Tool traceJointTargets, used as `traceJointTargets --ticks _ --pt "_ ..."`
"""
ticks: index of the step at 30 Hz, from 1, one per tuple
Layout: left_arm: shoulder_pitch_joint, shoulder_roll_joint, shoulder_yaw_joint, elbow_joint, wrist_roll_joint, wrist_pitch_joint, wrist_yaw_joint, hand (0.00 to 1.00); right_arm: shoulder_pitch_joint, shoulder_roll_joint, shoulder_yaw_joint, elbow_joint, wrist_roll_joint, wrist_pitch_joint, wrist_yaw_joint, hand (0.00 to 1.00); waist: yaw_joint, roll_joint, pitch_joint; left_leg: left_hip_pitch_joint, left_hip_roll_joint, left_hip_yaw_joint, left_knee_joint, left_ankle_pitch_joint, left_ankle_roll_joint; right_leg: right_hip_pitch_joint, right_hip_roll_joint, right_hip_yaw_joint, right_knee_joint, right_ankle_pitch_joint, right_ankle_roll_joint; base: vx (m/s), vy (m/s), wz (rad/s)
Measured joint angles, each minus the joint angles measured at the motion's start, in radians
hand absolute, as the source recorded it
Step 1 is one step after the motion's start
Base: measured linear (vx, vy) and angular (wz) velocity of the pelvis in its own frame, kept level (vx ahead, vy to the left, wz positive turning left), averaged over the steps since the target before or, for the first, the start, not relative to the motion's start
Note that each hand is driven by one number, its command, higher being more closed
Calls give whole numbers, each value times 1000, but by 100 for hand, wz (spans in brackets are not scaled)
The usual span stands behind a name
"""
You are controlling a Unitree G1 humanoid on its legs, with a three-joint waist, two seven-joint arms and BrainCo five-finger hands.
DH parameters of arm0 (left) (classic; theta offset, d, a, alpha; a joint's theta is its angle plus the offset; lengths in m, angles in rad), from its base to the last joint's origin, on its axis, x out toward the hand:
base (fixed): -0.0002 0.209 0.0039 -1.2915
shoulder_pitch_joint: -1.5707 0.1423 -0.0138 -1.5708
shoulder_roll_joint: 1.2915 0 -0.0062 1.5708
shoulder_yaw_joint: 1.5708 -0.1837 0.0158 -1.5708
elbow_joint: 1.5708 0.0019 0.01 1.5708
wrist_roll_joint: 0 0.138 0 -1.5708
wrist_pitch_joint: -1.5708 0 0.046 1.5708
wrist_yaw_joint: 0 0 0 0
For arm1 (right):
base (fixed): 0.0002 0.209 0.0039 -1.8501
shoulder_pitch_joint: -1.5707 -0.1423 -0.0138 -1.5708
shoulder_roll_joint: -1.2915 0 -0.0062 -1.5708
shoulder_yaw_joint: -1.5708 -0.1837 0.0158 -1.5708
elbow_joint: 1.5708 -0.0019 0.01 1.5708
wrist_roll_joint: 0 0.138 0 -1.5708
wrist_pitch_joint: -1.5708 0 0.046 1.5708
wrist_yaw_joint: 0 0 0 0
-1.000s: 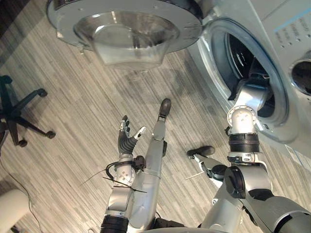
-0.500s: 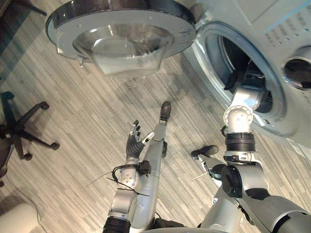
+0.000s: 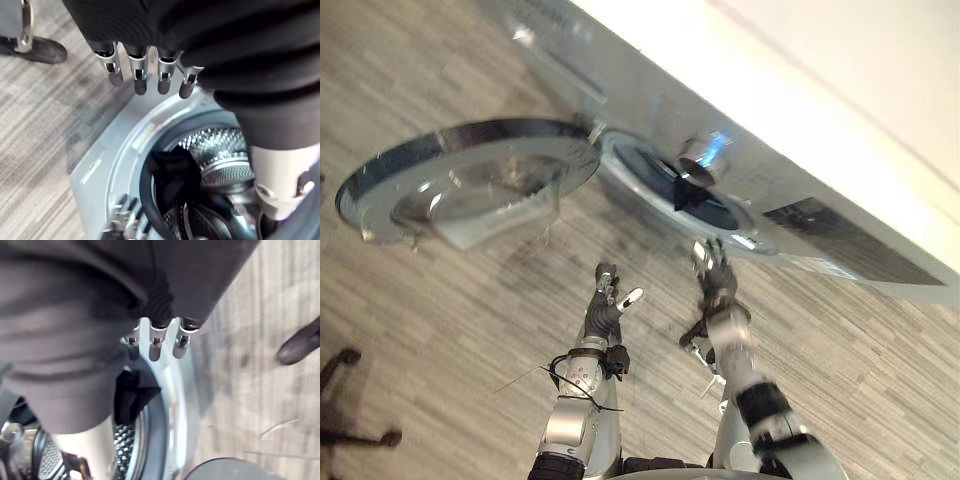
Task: Pick up the laundry basket with both hands and put the clothes into the washing machine.
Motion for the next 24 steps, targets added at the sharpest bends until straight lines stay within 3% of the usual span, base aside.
traceJointTargets --ticks 4,7,11,12,13,15,17,18,19,21,22,24 --pt "10 53 0 0 19 11 -50 0 166 -18 -7 7 -30 43 91 0 -47 -29 -25 105 11 70 10 -51 -1 68 17 63 -64 31 17 90 -3 -45" --pt "12 61 3 4 30 13 -65 0 217 -28 -16 37 -38 59 130 0 -63 -27 -65 157 10 106 5 -72 6 101 17 86 -97 52 26 90 13 -31" --pt "8 69 31 70 62 12 -62 0 242 -26 -25 87 -75 78 156 0 -75 -15 -89 277 37 195 20 -122 9 160 36 101 -117 107 -18 41 52 -68" --pt "9 67 50 102 65 13 -56 0 251 -24 -25 101 -76 80 159 0 -76 -7 -111 310 68 242 -1 -128 11 178 59 95 -153 123 -34 -44 23 -100" --pt "10 74 65 124 71 13 -43 0 255 -24 -24 112 -76 80 159 0 -77 -10 -119 348 77 283 -13 -130 11 175 37 70 -59 77 -69 -47 -7 -112" --pt "30 89 87 162 73 14 -26 0 248 -31 -25 170 -76 80 159 0 -94 -17 -153 396 83 338 -14 -145 -2 192 13 9 30 17 -84 -19 -54 -94" --pt "42 89 109 193 70 14 -19 0 245 -53 -29 195 -75 78 158 0 -98 1 -182 409 84 359 -5 -163 -10 198 61 -3 -52 30 -86 -18 -52 -111" --pt "57 78 128 212 57 13 -13 0 234 -73 -35 210 -75 78 155 0 -92 19 -199 432 101 372 -59 -147 2 225 135 30 -184 69 -86 -69 -25 -144" --pt "74 73 133 221 54 12 1 0 232 -85 -48 211 -75 77 153 0 -104 16 -218 467 119 448 -83 -125 -12 227 105 -13 -118 24 -143 -62 -44 -131" --pt "83 76 135 223 33 8 26 0 225 -97 -63 211 -77 66 147 0 -111 6 -246 499 121 519 -78 -122 -14 245 29 -70 -23 -38 -120 -4 -122 -102" --pt "83 75 136 223 16 6 40 0 216 -99 -65 203 -77 62 138 0 -111 -3 -269 499 131 548 -59 -121 -17 238 18 -92 -27 -42 -99 -13 -218 -120" --pt "63 45 156 237 -10 3 61 0 192 -109 -64 160 -88 51 127 0 -119 28 -288 504 169 586 -49 -109 -37 221 86 -80 -83 -30 -86 -3 -245 -105"
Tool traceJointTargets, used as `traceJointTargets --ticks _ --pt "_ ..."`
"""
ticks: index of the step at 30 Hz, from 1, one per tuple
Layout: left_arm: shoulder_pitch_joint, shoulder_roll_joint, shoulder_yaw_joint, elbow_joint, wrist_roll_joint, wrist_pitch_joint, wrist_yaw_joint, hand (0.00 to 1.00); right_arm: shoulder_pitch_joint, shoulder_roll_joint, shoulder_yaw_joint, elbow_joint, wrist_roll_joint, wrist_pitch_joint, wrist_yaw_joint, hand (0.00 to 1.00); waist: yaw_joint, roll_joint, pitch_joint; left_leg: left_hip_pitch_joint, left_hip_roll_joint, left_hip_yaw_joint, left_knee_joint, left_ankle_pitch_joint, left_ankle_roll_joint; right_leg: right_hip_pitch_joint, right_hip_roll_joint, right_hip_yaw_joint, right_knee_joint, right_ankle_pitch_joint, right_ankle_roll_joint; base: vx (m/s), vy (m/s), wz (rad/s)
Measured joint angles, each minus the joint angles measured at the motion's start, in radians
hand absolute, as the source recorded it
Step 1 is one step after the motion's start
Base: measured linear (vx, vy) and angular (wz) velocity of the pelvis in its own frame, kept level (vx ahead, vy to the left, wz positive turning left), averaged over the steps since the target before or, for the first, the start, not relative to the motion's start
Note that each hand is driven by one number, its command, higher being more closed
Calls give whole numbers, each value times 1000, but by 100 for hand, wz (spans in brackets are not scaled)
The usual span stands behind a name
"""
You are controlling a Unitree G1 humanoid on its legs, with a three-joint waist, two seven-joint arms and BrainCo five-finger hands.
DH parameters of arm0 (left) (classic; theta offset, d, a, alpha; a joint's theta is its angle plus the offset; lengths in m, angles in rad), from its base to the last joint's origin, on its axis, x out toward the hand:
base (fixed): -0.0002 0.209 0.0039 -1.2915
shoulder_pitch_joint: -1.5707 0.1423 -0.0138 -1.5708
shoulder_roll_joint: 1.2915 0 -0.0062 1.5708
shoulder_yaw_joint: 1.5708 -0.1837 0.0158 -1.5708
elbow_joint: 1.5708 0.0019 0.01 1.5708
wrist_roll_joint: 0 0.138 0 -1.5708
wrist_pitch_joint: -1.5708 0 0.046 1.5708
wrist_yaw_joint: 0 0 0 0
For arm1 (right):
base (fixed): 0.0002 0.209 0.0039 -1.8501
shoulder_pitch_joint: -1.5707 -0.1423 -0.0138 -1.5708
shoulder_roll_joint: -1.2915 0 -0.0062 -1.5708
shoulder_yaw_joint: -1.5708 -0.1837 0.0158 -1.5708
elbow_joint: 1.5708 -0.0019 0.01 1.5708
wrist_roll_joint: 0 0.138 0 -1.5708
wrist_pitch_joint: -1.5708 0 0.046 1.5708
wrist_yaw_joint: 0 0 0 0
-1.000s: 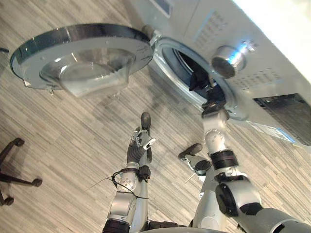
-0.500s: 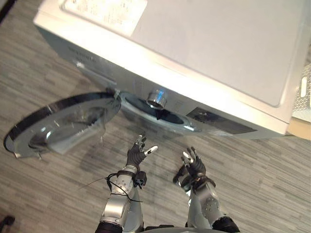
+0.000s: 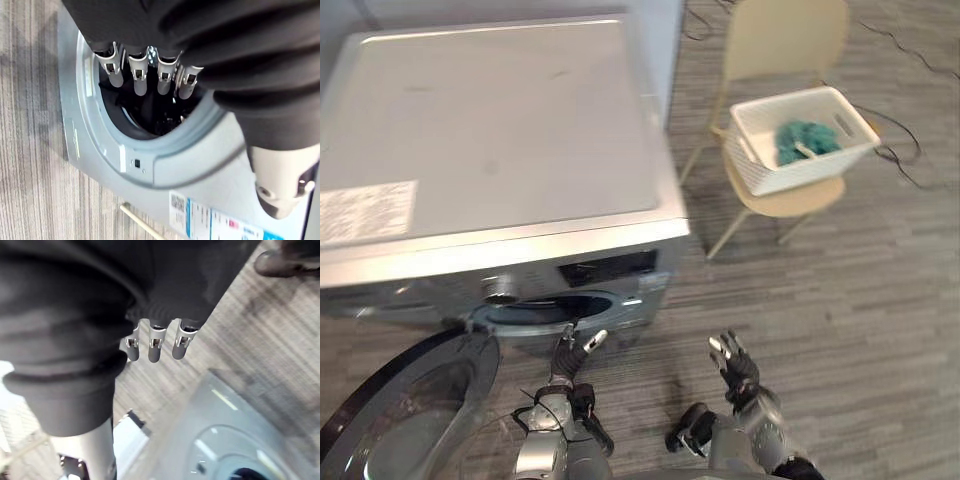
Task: Pick up the laundry basket with both hands and put the clothes into the washing machine.
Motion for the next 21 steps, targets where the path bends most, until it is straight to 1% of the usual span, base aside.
traceJointTargets --ticks 1,2,3,4,5,6,7,8,9,10,11,12,13,14,15,16,17,18,19,20,21 --pt "-8 -18 16 21 -38 -12 23 0 -6 1 0 -41 -10 -11 -19 0 -4 22 -13 25 36 41 -11 16 -26 2 62 32 -59 16 3 -1 -246 -118" --pt "-22 -29 16 47 -75 -18 46 0 -8 4 3 -76 -21 -24 -36 0 -5 32 -21 59 72 74 -13 30 -46 11 121 73 -105 27 -8 -3 -164 -124" --pt "-26 -30 17 52 -93 -22 53 0 -8 7 7 -93 -25 -31 -45 0 -7 33 -21 79 93 85 -9 35 -52 19 149 90 -122 32 -15 -3 -240 -137" --pt "-26 -29 17 64 -108 -30 68 0 -8 12 21 -134 -27 -44 -61 0 -9 35 -26 115 139 100 14 43 -51 32 211 136 -154 40 -29 19 -266 -153" --pt "-21 -27 29 76 -138 -37 77 0 -9 19 34 -182 -57 -45 -79 0 -10 31 -29 143 186 100 66 60 -28 45 265 201 -182 50 -47 46 -322 -167" --pt "-13 -29 45 76 -149 -38 80 0 -10 22 44 -200 -71 -45 -85 0 -8 27 -32 152 207 90 101 76 0 50 288 238 -194 56 -57 110 -275 -190" --pt "5 -26 55 77 -183 -44 90 0 -13 35 69 -241 -126 -45 -97 0 -2 20 -31 121 237 -21 212 91 125 74 329 319 -223 69 -81 151 -204 -202" --pt "23 -30 50 79 -203 -56 91 0 -17 26 80 -269 -171 -47 -101 0 10 21 -30 75 183 -234 299 6 100 94 351 394 -238 74 -89 160 -158 -202" --pt "32 -32 39 79 -207 -61 88 0 -19 22 80 -275 -185 -48 -102 0 23 23 -30 55 141 -317 337 -25 89 107 359 430 -245 74 -95 165 -69 -176" --pt "50 -43 33 79 -209 -67 87 0 -26 19 82 -276 -201 -49 -103 0 32 28 -29 7 50 -454 392 -77 63 145 373 478 -267 66 -112 129 -32 -111" --pt "57 -46 30 79 -210 -68 87 0 -26 20 83 -277 -207 -51 -106 0 32 33 -30 -15 4 -499 401 -98 52 167 379 491 -277 60 -124 156 -25 -100" --pt "71 -44 14 74 -212 -72 88 0 -27 22 91 -283 -213 -53 -117 0 45 43 -31 -56 -67 -529 400 -130 40 208 393 511 -306 56 -134 169 -8 -62" --pt "75 -42 2 69 -218 -75 88 0 -34 22 108 -302 -213 -55 -128 0 63 55 -33 -104 -122 -510 374 -143 41 245 406 521 -340 53 -139 185 -6 -57" --pt "81 -41 -1 63 -219 -76 88 0 -43 23 122 -314 -213 -56 -129 0 73 59 -34 -127 -145 -489 350 -143 41 257 411 523 -357 52 -139 196 0 -52" --pt "101 -39 -3 47 -219 -76 88 0 -75 28 153 -332 -213 -64 -131 0 91 67 -45 -168 -184 -422 283 -142 41 270 419 525 -388 52 -136 218 -4 -53" --pt "118 -40 -3 34 -221 -75 88 0 -114 35 177 -359 -214 -70 -142 0 108 75 -53 -203 -211 -359 212 -138 46 289 427 533 -410 51 -127 250 -3 -50" --pt "121 -40 -3 32 -221 -74 88 0 -136 40 184 -365 -214 -76 -145 0 113 79 -54 -220 -222 -332 182 -137 44 299 431 540 -421 52 -117 396 -19 -36" --pt "130 -42 -4 23 -226 -73 87 0 -172 50 203 -378 -218 -86 -151 0 135 88 -63 -233 -237 -289 137 -136 43 318 442 556 -430 48 -99 376 -12 -41" --pt "142 -45 -4 11 -227 -70 87 0 -204 58 226 -381 -224 -90 -162 0 161 93 -71 -232 -248 -286 99 -117 71 331 448 577 -406 18 -83 507 -5 -57" --pt "146 -43 -3 6 -226 -66 86 0 -213 68 244 -380 -226 -93 -166 0 189 89 -73 -200 -255 -299 87 -73 140 333 446 589 -339 -26 -36 390 1 -59" --pt "146 -45 -2 5 -226 -62 85 0 -217 74 258 -371 -236 -99 -166 0 199 89 -73 -180 -256 -302 83 -70 198 309 441 586 -244 -56 10 497 11 -37"
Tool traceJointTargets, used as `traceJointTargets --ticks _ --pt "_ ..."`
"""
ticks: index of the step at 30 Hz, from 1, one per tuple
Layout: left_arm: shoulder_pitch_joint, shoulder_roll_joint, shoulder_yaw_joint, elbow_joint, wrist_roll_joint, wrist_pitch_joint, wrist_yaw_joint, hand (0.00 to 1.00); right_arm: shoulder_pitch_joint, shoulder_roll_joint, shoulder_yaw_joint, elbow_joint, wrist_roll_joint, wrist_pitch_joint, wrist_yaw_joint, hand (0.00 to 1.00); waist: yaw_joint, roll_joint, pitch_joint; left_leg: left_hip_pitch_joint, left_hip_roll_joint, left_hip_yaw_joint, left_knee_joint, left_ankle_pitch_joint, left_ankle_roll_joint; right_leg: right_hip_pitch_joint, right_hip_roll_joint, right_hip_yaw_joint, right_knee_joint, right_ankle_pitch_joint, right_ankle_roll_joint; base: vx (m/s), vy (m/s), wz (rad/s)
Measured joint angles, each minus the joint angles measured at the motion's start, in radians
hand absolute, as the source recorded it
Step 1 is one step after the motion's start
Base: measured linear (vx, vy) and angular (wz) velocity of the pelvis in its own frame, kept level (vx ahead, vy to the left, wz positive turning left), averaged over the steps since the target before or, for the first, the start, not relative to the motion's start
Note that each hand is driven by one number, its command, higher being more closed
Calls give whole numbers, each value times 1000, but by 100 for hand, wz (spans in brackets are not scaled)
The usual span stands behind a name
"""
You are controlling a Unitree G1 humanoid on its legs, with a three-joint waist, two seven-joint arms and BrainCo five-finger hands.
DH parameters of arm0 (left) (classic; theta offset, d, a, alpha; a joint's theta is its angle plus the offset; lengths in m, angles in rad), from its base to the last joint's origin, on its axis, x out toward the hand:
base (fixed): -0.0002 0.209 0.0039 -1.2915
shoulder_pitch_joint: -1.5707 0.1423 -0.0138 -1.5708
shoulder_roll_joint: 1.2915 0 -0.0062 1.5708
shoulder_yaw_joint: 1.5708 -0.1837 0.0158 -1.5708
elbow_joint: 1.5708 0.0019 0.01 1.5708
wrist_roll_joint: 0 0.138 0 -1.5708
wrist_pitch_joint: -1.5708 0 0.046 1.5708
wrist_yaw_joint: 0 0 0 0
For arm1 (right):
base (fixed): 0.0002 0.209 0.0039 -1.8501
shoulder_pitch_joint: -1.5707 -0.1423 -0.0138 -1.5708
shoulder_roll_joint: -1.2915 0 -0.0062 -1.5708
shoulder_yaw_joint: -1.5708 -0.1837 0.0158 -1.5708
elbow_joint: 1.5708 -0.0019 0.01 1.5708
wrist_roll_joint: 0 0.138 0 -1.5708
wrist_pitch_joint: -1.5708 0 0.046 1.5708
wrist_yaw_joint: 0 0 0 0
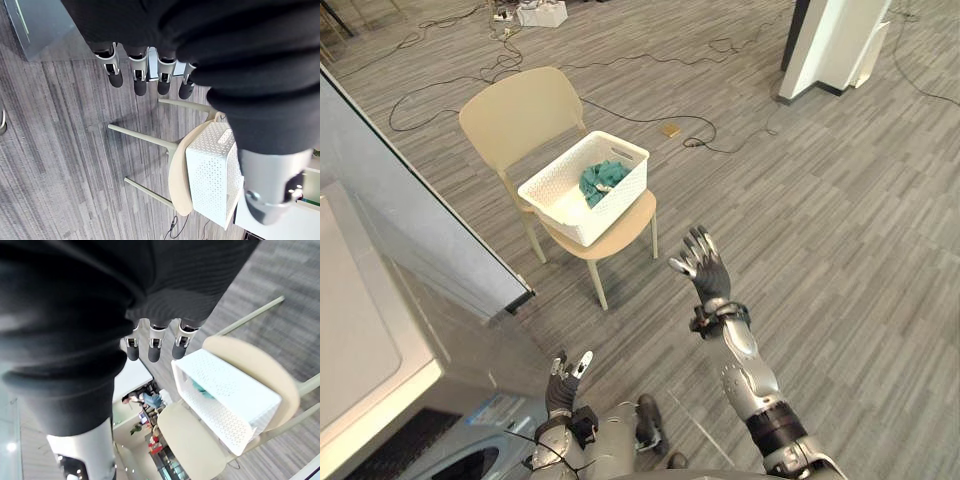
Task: Pick up the laundry basket with both hands and put the clothes into the washing machine.
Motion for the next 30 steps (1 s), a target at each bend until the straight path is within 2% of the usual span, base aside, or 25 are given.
traceJointTargets --ticks 1,2,4,6,7,8,9,10,11,12,13,14,15,16,17,18,19,20,21,22,23,24,26,28,30 --pt "6 6 -1 -7 1 4 -3 0 -6 21 29 26 -23 -6 1 0 -2 -6 -4 28 19 8 21 -17 38 -96 -30 -33 276 -41 137 498 10 2" --pt "-6 22 -16 -9 1 10 -13 0 -1 26 48 29 -40 -4 9 0 -13 -10 -5 59 24 -5 59 -58 40 -180 -95 -110 577 -13 216 603 22 32" --pt "-30 55 -80 -48 0 27 -13 0 42 19 46 -4 -77 16 28 0 -11 -32 -10 140 -1 -36 85 -88 44 -218 -230 -191 897 31 233 543 -13 67" --pt "-32 58 -106 -107 -1 27 -16 0 89 11 42 -75 -95 19 43 0 -14 -37 -14 195 -11 -58 71 -91 40 -219 -288 -207 961 30 231 377 -68 62" --pt "-30 57 -113 -140 -1 23 -16 0 117 5 38 -121 -103 16 51 0 -14 -28 -26 237 -12 -97 23 -111 9 -232 -318 -232 950 20 213 448 -117 46" --pt "-34 54 -115 -144 -4 17 -17 0 126 3 38 -134 -106 15 55 0 -13 -25 -44 258 -18 -137 -26 -133 -30 -266 -362 -262 909 0 166 433 -132 45" --pt "-35 57 -116 -141 -14 17 -19 0 127 3 37 -132 -106 16 59 0 -15 -32 -50 260 -23 -158 -36 -136 -35 -280 -390 -275 872 -10 131 332 -170 56" --pt "-41 58 -116 -120 -22 16 -22 0 127 2 30 -126 -110 16 63 0 -26 -40 -55 261 -28 -206 -41 -153 -48 -301 -432 -289 779 -36 68 306 -232 90" --pt "-49 58 -118 -81 -21 17 -31 0 127 2 19 -113 -119 17 66 0 -44 -40 -55 264 -27 -260 -44 -155 -64 -316 -458 -274 656 -45 52 299 -257 105" --pt "-53 58 -118 -57 -21 18 -40 0 127 1 12 -104 -128 17 65 0 -49 -38 -55 267 -24 -293 -46 -154 -77 -325 -460 -247 579 -45 53 302 -292 132" --pt "-61 56 -118 -13 -21 25 -43 0 127 -11 -8 -87 -141 20 64 0 -52 -29 -52 276 -13 -352 -47 -161 -101 -335 -453 -164 429 -30 75 257 -262 113" --pt "-61 56 -116 0 -20 28 -42 0 127 -17 -16 -85 -145 24 62 0 -52 -25 -52 281 -6 -381 -46 -164 -112 -343 -441 -113 355 -14 97 347 -370 152" --pt "-63 59 -109 18 -21 29 -41 0 127 -24 -29 -86 -158 28 47 0 -58 -19 -49 293 11 -438 -44 -173 -148 -341 -433 -17 218 44 130 456 -553 161" --pt "-63 67 -98 26 -21 29 -38 0 126 -25 -33 -86 -188 36 38 0 -65 -20 -49 303 28 -500 -38 -192 -196 -339 -424 61 146 112 169 458 -602 180" --pt "-62 80 -94 26 -21 29 -37 0 127 -23 -33 -86 -203 41 35 0 -69 -25 -51 316 46 -544 -34 -207 -228 -340 -405 92 135 159 190 526 -917 190" --pt "-60 112 -90 29 -20 26 -37 0 128 4 -34 -87 -236 52 23 0 -77 -60 -67 333 68 -611 -40 -236 -284 -343 -376 80 168 206 221 289 -607 139" --pt "-65 103 -84 45 -20 28 -37 0 128 0 -34 -87 -246 53 23 0 -77 -42 -74 338 92 -630 -36 -245 -300 -337 -371 56 206 174 214 369 -702 127" --pt "-48 64 -58 43 -22 33 -37 0 132 -23 -37 -89 -273 58 22 0 -71 11 -78 317 164 -670 41 -222 -302 -316 -315 -9 246 89 175 269 -455 68" --pt "-35 36 -43 40 -22 33 -38 0 132 -34 -42 -90 -294 59 19 0 -67 34 -75 244 188 -681 170 -165 -240 -302 -286 -50 253 58 151 328 -587 65" --pt "-22 15 -30 40 -35 33 -39 0 134 -46 -49 -92 -305 60 17 0 -69 48 -71 160 208 -674 299 -76 -140 -272 -267 -75 235 45 128 336 -548 44" --pt "-19 5 -24 40 -61 35 -44 0 134 -66 -59 -98 -332 63 9 0 -61 54 -50 77 254 -627 419 43 -69 -221 -235 -102 191 47 86 280 -397 31" --pt "-19 5 -24 40 -63 35 -48 0 133 -71 -66 -100 -345 67 2 0 -56 52 -45 43 264 -590 480 41 -71 -200 -229 -114 173 46 72 420 -453 37" --pt "-27 9 -23 23 -61 35 -67 0 129 -78 -142 -133 -435 94 -39 0 -54 20 -23 -60 270 -373 644 13 -57 -93 -224 -168 53 65 56 427 -371 58" --pt "-48 9 -23 15 -58 35 -81 0 85 -87 -169 -141 -512 107 -69 0 -52 -3 -10 -93 251 -219 571 -29 -91 -19 -214 -210 -59 95 48 348 -218 63" --pt "-83 5 -24 12 -54 35 -85 0 33 -95 -190 -142 -563 129 -98 0 -40 -15 1 -114 223 -62 404 -36 -95 29 -207 -263 -119 96 48 408 -178 75"
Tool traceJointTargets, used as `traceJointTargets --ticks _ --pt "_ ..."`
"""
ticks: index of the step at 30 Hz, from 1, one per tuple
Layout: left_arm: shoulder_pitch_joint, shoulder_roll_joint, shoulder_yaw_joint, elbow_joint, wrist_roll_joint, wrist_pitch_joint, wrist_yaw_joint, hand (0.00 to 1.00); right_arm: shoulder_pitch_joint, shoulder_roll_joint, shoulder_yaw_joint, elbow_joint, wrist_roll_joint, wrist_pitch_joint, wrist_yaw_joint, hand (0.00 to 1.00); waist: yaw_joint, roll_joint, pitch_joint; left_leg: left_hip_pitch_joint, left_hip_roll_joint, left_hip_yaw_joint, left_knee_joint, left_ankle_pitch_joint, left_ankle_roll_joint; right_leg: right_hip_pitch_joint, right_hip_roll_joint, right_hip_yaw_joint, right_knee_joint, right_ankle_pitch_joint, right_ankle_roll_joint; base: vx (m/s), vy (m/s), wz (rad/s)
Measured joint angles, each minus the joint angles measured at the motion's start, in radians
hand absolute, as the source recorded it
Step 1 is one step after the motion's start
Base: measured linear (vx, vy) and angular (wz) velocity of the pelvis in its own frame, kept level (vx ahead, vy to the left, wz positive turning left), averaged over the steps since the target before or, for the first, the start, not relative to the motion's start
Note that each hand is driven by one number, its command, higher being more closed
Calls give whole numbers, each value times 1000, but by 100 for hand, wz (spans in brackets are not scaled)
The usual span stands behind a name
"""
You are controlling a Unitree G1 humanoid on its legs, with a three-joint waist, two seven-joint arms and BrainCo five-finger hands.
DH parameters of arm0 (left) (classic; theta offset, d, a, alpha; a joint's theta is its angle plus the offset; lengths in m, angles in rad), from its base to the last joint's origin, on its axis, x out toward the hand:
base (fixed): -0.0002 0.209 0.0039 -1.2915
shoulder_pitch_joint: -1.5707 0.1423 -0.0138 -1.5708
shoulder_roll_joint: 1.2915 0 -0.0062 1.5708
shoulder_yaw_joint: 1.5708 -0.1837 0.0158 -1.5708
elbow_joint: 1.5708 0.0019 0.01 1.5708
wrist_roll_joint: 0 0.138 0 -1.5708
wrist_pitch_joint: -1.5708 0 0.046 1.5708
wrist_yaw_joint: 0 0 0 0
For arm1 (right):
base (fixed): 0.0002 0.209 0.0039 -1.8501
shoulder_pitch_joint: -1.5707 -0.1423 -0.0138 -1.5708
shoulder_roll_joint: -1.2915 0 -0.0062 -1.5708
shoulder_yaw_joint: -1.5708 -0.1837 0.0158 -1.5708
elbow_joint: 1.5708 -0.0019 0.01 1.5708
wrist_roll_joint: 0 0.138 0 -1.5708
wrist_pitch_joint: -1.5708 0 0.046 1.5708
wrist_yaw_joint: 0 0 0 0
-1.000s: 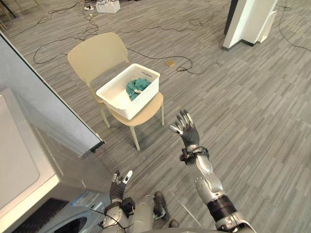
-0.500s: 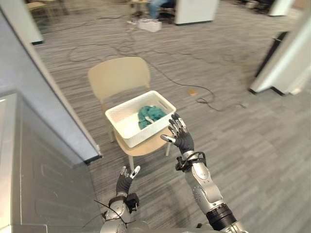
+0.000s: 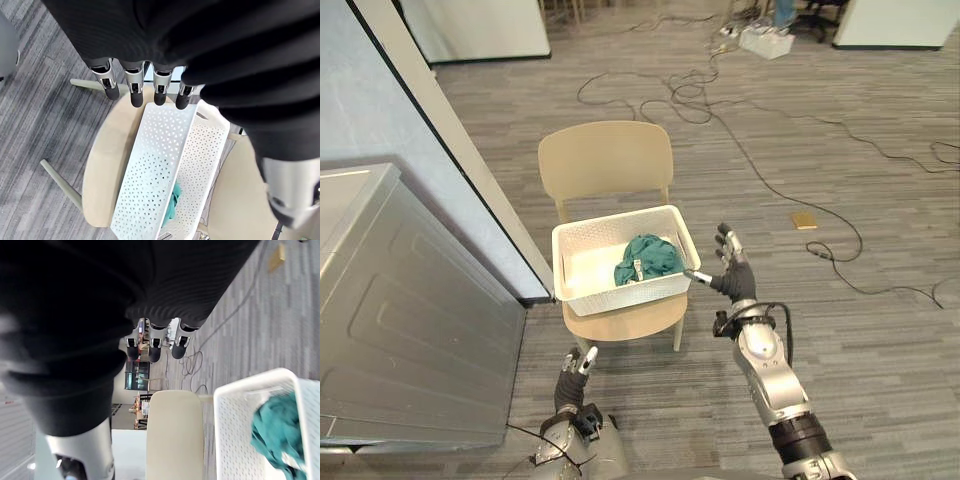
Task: Pick up the laundry basket with both hands and put the clothes into the washing machine.
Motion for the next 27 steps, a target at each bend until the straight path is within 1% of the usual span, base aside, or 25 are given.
traceJointTargets --ticks 2,3,4,5,6,7,8,9,10,11,13,14,15,16,17,18,19,20,21,22,23,24,25,26,27 --pt "-25 -7 -1 -27 25 2 2 0 -49 -6 -37 6 -55 21 -34 0 -1 -7 -1 -4 -69 237 -273 17 -1 54 4 -95 -50 -7 11 400 -108 96" --pt "-20 -9 0 -45 33 2 3 0 -60 -12 -49 7 -64 28 -39 0 5 -6 -1 2 -87 264 -340 34 13 67 11 -100 -57 -15 24 441 -67 46" --pt "-2 -4 3 -69 34 1 2 0 -76 -10 -52 8 -90 43 -43 0 27 -6 -6 6 -130 242 -401 80 151 105 25 -104 -66 -44 63 374 -25 30" --pt "-8 4 3 -59 35 3 2 0 -73 2 -62 14 -96 49 -49 0 28 -38 -7 6 -149 234 -382 66 148 112 7 -117 -49 -60 79 620 8 61" --pt "-9 11 10 -50 43 16 3 0 -74 6 -84 33 -120 60 -50 0 24 -51 -10 15 -158 214 -367 29 154 79 -33 -139 95 -78 94 537 57 72" --pt "-8 14 12 -52 61 25 -1 0 -84 4 -99 67 -138 72 -50 0 26 -52 -9 37 -154 190 -343 -7 157 15 -85 -139 329 -74 91 662 119 63" --pt "1 14 10 -52 72 30 -1 0 -90 6 -102 80 -145 83 -50 0 25 -54 -9 52 -154 178 -326 -24 161 -17 -116 -137 457 -67 85 558 120 51" --pt "-1 29 0 -54 82 42 -1 0 -94 13 -104 87 -167 103 -47 0 23 -60 -6 93 -154 170 -289 -47 170 -78 -165 -104 710 -66 86 550 78 60" --pt "6 45 -1 -66 91 47 -1 0 -92 26 -104 87 -171 111 -40 0 21 -59 -5 152 -154 158 -280 -60 171 -116 -184 -74 883 -68 83 522 4 59" --pt "11 57 5 -77 99 47 1 0 -92 35 -103 87 -176 113 -30 0 21 -56 -3 202 -154 135 -293 -65 165 -143 -182 -52 963 -71 77 455 -34 42" --pt "15 77 10 -107 111 44 3 0 -92 43 -101 87 -211 112 -25 0 11 -53 -2 282 -158 103 -351 -65 164 -204 -174 -60 1011 -80 59 426 -53 53" --pt "13 76 23 -120 111 41 2 0 -93 41 -96 87 -220 112 -22 0 -4 -60 -7 308 -174 58 -400 -64 160 -255 -169 -65 966 -90 44 335 -69 74" --pt "10 74 27 -119 111 41 3 0 -91 40 -97 88 -230 112 -18 0 -10 -65 -9 315 -182 32 -419 -62 155 -279 -167 -63 920 -96 34 397 -131 105" --pt "3 70 33 -116 111 41 2 0 -84 34 -98 89 -251 112 -3 0 -34 -69 -8 319 -191 -14 -434 -56 133 -318 -163 -50 794 -107 16 319 -177 119" --pt "-4 64 27 -106 112 41 1 0 -63 15 -97 95 -271 113 12 0 -38 -69 -7 319 -200 -53 -430 -56 119 -346 -155 -3 655 -108 15 310 -201 119" --pt "-11 59 25 -101 113 41 1 0 -51 5 -93 99 -283 114 19 0 -38 -69 -7 319 -200 -77 -427 -56 96 -356 -144 29 586 -106 17 306 -241 117" --pt "-15 53 25 -95 114 41 1 0 -21 -9 -91 101 -295 115 32 0 -41 -69 -6 318 -204 -131 -414 -66 65 -372 -129 85 473 -94 36 310 -257 123" --pt "-24 54 26 -89 117 40 1 0 8 -13 -91 102 -313 118 41 0 -45 -70 2 318 -203 -181 -403 -78 21 -381 -124 118 394 -61 56 312 -273 131" --pt "-32 56 27 -80 127 38 1 0 19 -12 -89 102 -321 121 47 0 -48 -75 8 318 -204 -199 -400 -82 -3 -384 -126 119 351 -31 59 299 -308 121" --pt "-49 70 30 -60 151 39 0 0 34 -6 -79 102 -326 124 64 0 -52 -101 21 317 -212 -225 -391 -92 -37 -376 -129 113 249 98 36 265 -383 108" --pt "-59 69 46 -36 170 38 0 0 58 -14 -66 93 -327 120 78 0 -57 -117 27 318 -220 -251 -375 -120 -80 -351 -132 80 198 173 18 236 -382 85" --pt "-63 56 51 -18 180 41 0 0 70 -25 -65 93 -327 122 85 0 -48 -96 29 316 -198 -271 -376 -124 -86 -338 -111 61 183 181 7 177 -378 49" --pt "-54 37 54 -17 195 42 -2 0 104 -31 -65 86 -327 122 103 0 -50 -86 26 319 -164 -288 -388 -112 -105 -304 -70 40 127 191 -8 85 -202 13" --pt "-43 31 58 -14 195 42 -3 0 127 -33 -65 77 -326 122 106 0 -50 -86 26 325 -152 -291 -399 -110 -110 -284 -53 34 100 192 -9 73 -265 16" --pt "-36 18 67 2 196 38 -4 0 176 -37 -68 53 -326 122 117 0 -53 -87 25 335 -130 -300 -426 -106 -116 -253 -23 18 55 201 -22 20 -181 9"
